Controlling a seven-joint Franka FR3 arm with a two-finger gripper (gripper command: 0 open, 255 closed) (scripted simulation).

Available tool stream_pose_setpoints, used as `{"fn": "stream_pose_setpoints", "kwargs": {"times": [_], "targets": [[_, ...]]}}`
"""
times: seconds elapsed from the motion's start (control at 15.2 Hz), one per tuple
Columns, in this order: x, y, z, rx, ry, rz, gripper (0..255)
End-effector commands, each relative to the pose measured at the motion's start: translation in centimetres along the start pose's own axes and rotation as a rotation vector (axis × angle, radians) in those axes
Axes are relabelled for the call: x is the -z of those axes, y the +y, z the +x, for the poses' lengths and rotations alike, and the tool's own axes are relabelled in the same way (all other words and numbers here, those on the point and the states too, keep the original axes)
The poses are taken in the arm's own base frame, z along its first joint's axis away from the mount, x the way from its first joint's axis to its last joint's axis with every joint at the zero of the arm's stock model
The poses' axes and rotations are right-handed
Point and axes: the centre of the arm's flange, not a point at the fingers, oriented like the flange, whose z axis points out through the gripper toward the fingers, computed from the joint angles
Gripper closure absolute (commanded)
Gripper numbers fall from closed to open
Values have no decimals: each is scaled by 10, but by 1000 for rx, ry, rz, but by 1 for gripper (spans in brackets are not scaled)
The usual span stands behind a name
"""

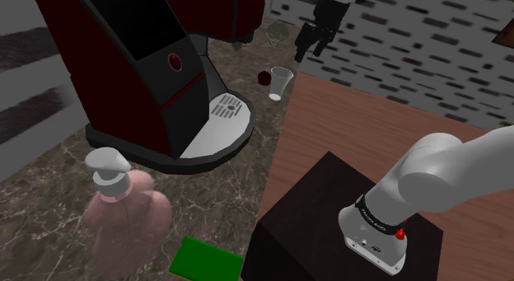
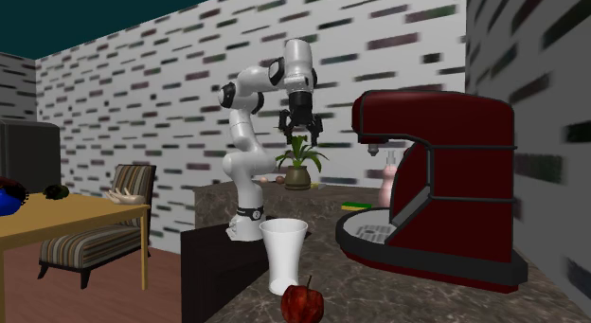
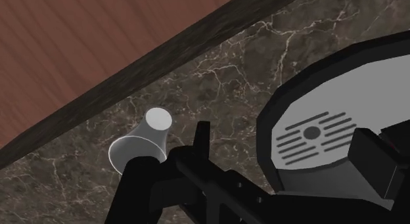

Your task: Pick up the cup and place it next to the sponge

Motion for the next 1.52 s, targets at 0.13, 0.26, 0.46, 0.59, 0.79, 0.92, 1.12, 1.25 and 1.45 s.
{"fn": "stream_pose_setpoints", "kwargs": {"times": [0.13,0.26,0.46,0.59,0.79,0.92,1.12,1.25,1.45], "targets": [[-38,15,37,20,-19,-41,0],[-57,22,53,30,-29,-61,0],[-86,34,78,44,-45,-91,0],[-104,42,95,53,-55,-111,0],[-133,54,120,67,-70,-142,0],[-152,62,136,77,-80,-162,0],[-180,76,160,91,-95,-192,0],[-199,85,176,100,-106,-212,0],[-210,87,175,100,-106,-213,0]]}}
